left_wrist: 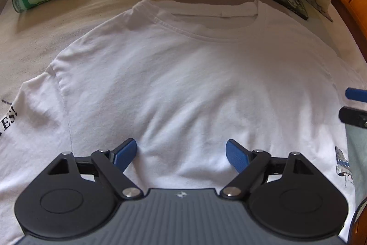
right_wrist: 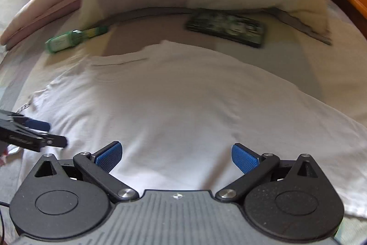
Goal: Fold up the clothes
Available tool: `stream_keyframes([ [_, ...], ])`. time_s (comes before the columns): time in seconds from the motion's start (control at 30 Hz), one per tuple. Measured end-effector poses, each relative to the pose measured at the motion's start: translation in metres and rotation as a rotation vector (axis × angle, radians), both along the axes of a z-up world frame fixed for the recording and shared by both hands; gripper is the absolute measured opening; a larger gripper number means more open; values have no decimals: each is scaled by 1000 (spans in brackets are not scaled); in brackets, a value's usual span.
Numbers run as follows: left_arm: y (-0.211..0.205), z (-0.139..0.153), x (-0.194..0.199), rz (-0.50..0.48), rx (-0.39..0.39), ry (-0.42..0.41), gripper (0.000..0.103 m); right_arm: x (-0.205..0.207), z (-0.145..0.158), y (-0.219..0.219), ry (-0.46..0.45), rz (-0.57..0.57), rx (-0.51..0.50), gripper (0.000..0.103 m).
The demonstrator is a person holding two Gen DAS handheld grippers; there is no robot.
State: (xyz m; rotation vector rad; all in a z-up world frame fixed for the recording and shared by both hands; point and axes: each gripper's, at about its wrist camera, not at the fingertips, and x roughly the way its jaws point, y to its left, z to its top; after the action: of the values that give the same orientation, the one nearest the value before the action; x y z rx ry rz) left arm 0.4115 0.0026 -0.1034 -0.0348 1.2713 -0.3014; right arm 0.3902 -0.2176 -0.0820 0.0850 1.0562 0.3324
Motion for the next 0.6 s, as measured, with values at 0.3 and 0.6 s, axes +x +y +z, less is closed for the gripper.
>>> stream_keyframes([
  [0.3, 64, 4, -15, 40, -10, 43, 83, 0, -32, -3, 116, 67, -19, 103],
  [0.6, 50, -3, 24, 73, -105, -9, 82, 6, -38, 17, 145, 59, -140, 103],
])
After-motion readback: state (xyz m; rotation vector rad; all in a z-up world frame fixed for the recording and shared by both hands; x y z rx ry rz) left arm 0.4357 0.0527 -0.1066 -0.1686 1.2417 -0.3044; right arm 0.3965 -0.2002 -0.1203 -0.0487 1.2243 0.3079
